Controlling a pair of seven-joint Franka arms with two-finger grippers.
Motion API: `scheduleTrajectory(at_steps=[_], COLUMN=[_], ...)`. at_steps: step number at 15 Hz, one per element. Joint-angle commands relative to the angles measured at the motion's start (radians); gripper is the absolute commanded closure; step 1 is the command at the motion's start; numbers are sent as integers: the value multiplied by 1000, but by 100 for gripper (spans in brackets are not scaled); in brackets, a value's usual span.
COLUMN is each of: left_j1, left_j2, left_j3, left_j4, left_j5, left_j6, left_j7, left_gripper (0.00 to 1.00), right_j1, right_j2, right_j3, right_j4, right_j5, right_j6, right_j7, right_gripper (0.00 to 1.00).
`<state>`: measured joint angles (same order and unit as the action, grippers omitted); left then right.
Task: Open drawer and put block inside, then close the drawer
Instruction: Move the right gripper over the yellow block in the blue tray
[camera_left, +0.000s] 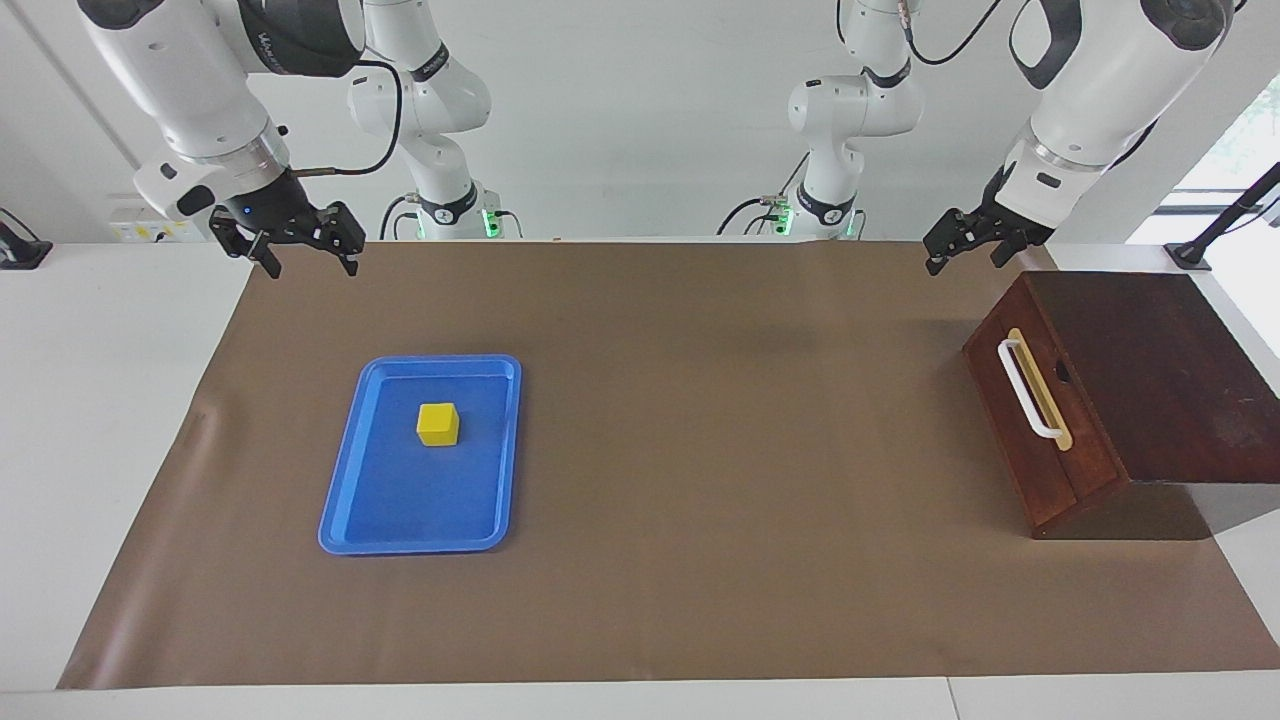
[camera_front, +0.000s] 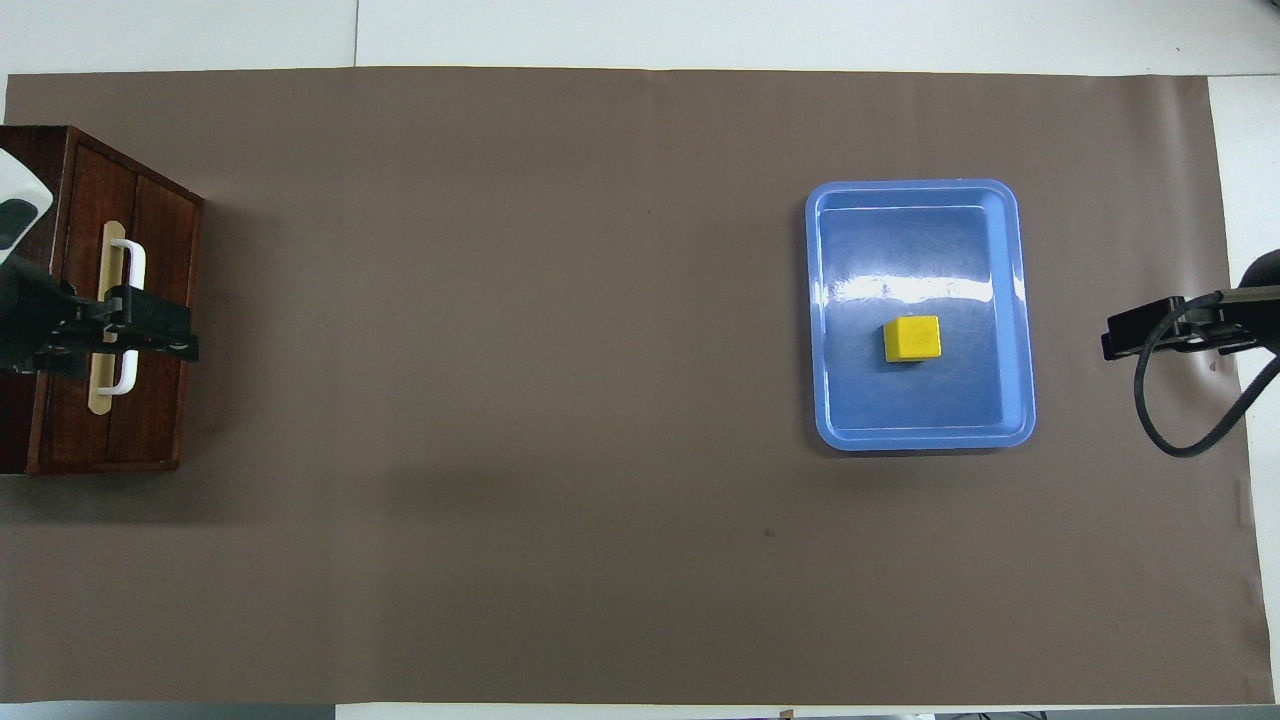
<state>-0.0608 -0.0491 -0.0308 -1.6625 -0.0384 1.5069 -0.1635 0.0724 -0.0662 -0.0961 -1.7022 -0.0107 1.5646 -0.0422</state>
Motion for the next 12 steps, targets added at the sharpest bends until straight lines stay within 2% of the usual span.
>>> scheduleTrajectory(at_steps=[1,6,8,9,12], left_j1=[-10,-11,-11,-10,-13], left_j2=[-6,-6,-6,-6,-6], left_j3=[14,12,12,14,9], left_j4=[-6,-6,-6,-6,-11], left_j5=[-18,-18,-18,-18,-12], left_j6=[13,15,15,15,36], left_j7=[13,12,13,13,15], left_gripper=[0,0,0,0,0], right_j1=[-11,-11,-19,-28,-25], right_j2=[-12,-12,-17,-12,26], right_j3=[6,7,-2,-5,-4], right_j4=[-10,-8,-5,-4,-4], right_j5=[-12,-11,3,12,9], right_j6=[-11,-14,-40,-11,87], right_j7=[-19,-22,-83,-115,80], right_gripper=[0,0,0,0,1])
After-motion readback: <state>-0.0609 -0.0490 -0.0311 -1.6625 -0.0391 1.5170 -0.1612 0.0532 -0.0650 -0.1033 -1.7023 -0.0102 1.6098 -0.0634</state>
